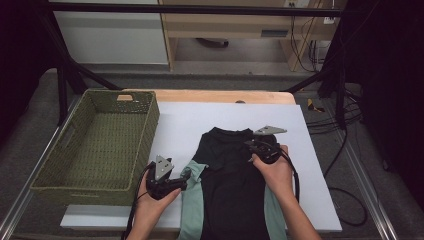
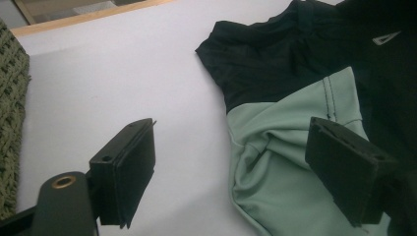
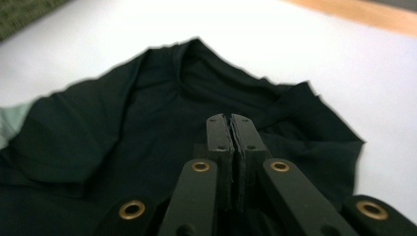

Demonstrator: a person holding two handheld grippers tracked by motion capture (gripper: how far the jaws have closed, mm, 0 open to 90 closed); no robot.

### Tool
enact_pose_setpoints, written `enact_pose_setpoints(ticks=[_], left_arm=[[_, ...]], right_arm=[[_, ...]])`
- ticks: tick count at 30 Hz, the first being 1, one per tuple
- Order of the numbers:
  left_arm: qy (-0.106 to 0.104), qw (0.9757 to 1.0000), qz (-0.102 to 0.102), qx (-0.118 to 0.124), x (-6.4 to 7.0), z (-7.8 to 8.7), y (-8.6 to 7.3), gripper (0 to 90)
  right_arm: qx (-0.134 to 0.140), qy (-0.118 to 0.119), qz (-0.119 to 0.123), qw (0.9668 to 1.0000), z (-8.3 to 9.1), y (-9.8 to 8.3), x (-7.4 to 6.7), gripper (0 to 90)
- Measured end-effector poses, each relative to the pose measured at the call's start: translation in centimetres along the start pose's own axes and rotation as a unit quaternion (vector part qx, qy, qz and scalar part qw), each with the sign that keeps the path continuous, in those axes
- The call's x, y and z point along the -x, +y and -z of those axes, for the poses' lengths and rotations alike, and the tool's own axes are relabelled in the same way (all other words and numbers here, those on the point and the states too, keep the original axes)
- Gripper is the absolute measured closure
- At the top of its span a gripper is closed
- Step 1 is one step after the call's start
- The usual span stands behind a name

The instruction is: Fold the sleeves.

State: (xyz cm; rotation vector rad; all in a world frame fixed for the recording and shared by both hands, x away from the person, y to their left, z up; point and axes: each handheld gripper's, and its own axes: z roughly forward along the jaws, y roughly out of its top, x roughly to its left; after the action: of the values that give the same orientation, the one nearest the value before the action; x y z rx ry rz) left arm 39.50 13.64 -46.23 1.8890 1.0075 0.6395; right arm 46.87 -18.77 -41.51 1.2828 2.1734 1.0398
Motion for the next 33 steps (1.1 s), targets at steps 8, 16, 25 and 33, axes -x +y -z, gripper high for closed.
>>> enact_pose_setpoints(ticks=[8,16,25,33], left_arm=[[-0.003,1.0,0.001,-0.003,0.0,-0.1,0.0,19.2],[-0.003,1.0,0.003,-0.005,-0.1,-0.1,-0.1,19.1],[-0.002,1.0,0.006,-0.003,-0.2,0.0,0.0,19.1],[-0.003,1.0,0.004,-0.009,0.0,-0.2,-0.2,19.1]], right_arm=[[-0.042,0.007,0.017,0.9989,-2.4,-1.4,-0.9,84.2],[-0.019,0.026,0.041,0.9987,-1.3,-1.3,-1.7,45.8],[0.034,0.001,0.026,0.9991,3.1,-1.0,-0.1,36.1],[0.024,-0.001,0.012,0.9996,4.9,-3.4,1.2,39.8]])
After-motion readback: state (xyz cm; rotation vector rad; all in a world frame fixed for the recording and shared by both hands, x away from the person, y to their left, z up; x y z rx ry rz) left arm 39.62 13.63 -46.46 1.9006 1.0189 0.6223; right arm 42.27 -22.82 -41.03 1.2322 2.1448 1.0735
